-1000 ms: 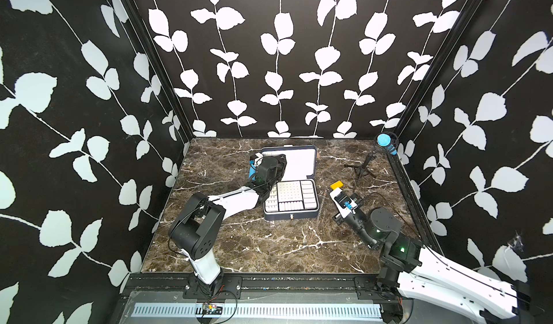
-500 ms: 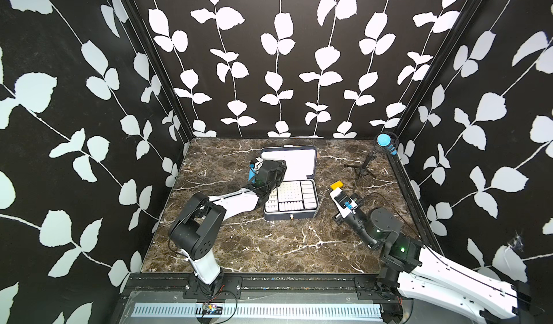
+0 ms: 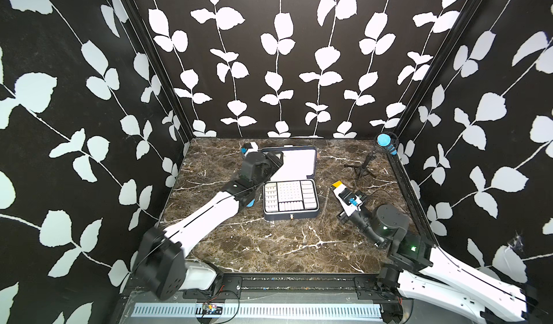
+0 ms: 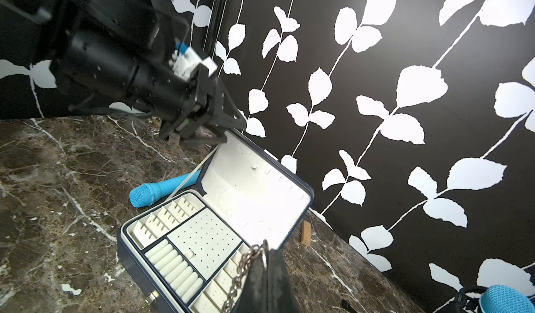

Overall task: Put jewelry chain into jewelry box
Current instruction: Open the fastener on the jewelry box, then adjust the necklace.

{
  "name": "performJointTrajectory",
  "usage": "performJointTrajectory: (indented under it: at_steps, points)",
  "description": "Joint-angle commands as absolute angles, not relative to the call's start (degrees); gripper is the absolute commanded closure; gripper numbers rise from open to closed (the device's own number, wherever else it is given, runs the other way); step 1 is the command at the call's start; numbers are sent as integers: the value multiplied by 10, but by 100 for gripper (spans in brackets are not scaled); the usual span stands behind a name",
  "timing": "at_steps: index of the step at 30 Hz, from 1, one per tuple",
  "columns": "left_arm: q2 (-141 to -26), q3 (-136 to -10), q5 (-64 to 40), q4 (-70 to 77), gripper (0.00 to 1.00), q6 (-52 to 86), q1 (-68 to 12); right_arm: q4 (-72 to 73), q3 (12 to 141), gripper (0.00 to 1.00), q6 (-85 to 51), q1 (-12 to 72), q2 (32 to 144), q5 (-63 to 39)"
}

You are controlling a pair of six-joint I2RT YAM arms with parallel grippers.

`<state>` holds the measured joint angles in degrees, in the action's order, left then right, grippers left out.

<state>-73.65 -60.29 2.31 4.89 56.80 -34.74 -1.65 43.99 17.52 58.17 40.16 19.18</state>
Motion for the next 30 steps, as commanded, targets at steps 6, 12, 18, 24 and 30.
performJointTrajectory:
  at_steps: [6,12,18,24,30]
  points:
    - [-634,-667,-190,-137,42,73,-346,-351,684,100,245,578,520,90]
    - [-552,-562,-306,-40,41,-60,-346,-561,897,100,276,568,646,38]
    - [-517,-483,-392,44,39,-97,-346,-632,987,100,288,569,694,-3]
    - [-534,-442,-438,109,40,-74,-358,-666,1015,100,293,568,708,-1]
    - [-575,-438,-442,134,40,-87,-397,-664,1010,100,298,568,707,5]
